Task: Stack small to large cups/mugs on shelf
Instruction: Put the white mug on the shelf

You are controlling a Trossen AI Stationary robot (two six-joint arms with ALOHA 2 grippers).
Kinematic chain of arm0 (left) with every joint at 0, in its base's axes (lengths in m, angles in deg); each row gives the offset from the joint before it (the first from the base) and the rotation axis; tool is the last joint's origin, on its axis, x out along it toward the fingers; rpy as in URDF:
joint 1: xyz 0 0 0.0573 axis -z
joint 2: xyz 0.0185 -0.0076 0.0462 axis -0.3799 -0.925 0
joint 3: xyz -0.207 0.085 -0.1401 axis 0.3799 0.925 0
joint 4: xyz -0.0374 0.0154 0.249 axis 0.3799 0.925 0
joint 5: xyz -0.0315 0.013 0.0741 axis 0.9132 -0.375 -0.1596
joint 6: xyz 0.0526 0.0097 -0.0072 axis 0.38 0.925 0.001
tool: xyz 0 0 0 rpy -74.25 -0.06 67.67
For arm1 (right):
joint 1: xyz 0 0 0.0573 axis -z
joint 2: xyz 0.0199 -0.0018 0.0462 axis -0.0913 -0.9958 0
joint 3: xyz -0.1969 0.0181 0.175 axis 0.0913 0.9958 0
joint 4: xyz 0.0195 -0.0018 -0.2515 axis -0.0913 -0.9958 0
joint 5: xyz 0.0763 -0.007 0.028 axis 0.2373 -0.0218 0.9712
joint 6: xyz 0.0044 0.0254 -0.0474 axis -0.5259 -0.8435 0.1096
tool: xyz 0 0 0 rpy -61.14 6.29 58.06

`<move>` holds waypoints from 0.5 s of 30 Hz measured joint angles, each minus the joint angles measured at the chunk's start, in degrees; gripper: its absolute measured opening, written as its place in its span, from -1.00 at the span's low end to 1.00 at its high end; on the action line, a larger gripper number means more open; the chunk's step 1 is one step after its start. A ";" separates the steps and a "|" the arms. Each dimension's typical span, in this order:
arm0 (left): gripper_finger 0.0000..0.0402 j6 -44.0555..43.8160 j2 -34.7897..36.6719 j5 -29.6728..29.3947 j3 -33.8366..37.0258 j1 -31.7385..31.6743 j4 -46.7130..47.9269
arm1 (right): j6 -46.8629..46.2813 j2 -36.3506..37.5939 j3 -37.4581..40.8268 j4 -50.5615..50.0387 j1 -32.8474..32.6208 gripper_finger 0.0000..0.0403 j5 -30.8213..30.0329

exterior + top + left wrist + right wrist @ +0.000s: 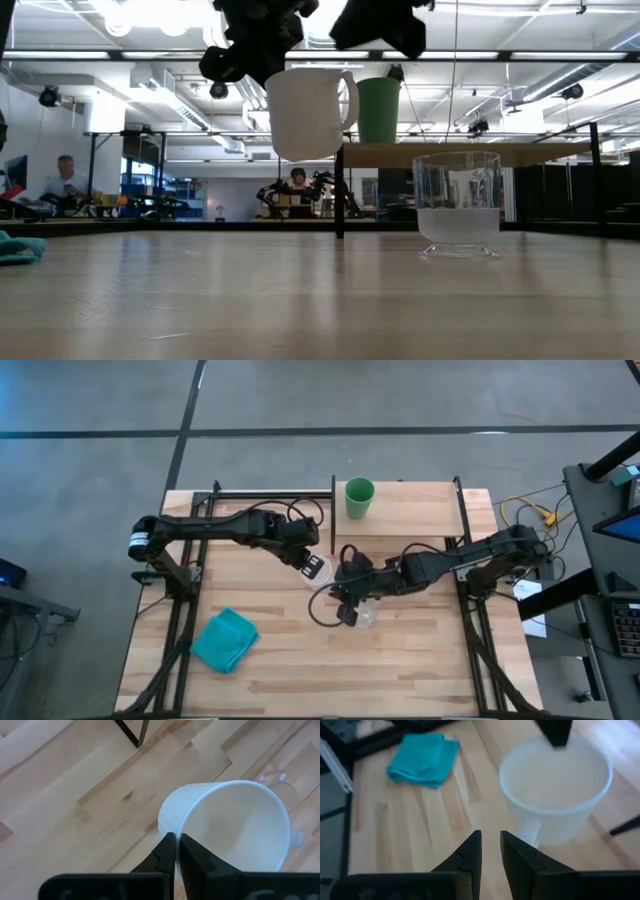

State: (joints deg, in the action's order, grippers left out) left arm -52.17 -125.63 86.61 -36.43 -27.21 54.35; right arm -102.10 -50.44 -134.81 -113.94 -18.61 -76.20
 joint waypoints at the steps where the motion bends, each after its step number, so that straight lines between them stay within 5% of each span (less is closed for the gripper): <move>1: -1.00 0.02 0.00 0.01 -0.01 0.00 0.00 | 0.78 0.11 -0.57 0.08 0.00 -0.67 -0.01; 9: -1.00 0.59 0.00 0.02 -0.06 0.00 0.02 | 1.23 0.34 -2.15 -1.72 0.59 -0.67 2.11; 15: -1.00 1.18 0.09 0.20 -0.15 0.00 0.02 | -2.81 0.06 -2.03 -6.34 2.18 -0.47 3.48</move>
State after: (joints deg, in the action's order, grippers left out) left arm -50.98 -125.54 86.81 -36.58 -27.21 54.37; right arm -104.92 -50.38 -136.84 -120.28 -16.43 -72.73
